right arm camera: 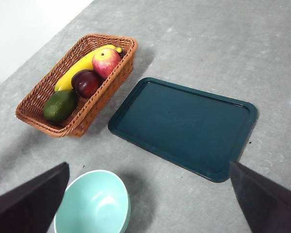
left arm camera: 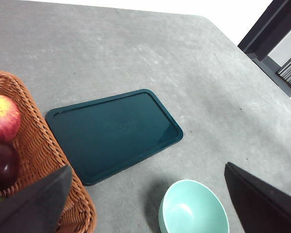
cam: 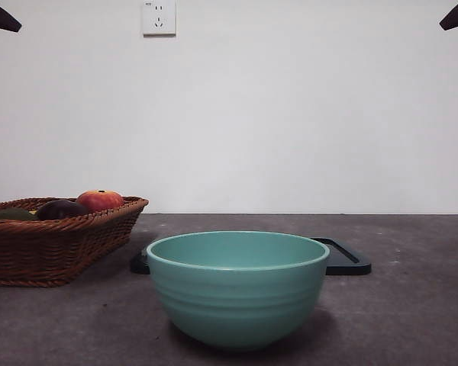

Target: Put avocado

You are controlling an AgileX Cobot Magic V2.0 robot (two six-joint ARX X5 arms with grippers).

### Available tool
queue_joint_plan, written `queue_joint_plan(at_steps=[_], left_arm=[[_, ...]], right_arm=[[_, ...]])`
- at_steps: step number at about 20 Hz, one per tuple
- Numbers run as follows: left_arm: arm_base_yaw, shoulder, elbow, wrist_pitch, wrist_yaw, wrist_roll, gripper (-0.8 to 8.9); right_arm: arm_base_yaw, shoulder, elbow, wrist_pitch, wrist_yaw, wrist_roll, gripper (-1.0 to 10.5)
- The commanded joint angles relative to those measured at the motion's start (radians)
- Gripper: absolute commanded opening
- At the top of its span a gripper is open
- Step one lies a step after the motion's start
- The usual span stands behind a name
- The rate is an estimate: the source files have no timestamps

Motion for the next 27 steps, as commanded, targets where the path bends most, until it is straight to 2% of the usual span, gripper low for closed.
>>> queue_joint_plan(at_steps=[1,4,6,9,14,20,27], left_arm=[[-0.003,0.006,0.02,-0.007,0.0,0.006,4.96],[-0.002,0.007,0.021,-0.07,-0.068,0.04,4.97],[-0.002,0.021,0.031,-0.145,-0.185,0.091,4.97],[-0.002,0.094,0.046,-0.228,-0.328,0.084,4.97],[-0.002,0.327,0.087,-0.247,-0.43,0.083,4.96],[-0.002,0.601,0.146,-0.187,-0.452,0.087,4.96],[-0.003,0.757,0.157,-0.158,-0.452,0.084,4.95]], right_arm=[[0.005,0.004,0.021,0.004,-0.002,-0.004,5.9],[0.005,0.004,0.021,0.004,-0.002,-0.004,5.9],[0.005,0.004,0.021,0.004,-0.002,-0.004,5.9],[0.005,0.004,0.021,0.005,-0.002,-0.004,5.9],[0.005,0.004,0.021,0.021,-0.002,-0.004,5.9],[0.005,0.004,0.021,0.021,-0.002,0.01,5.9],[0.005,0.004,0.021,0.021,-0.002,0.019,5.9]])
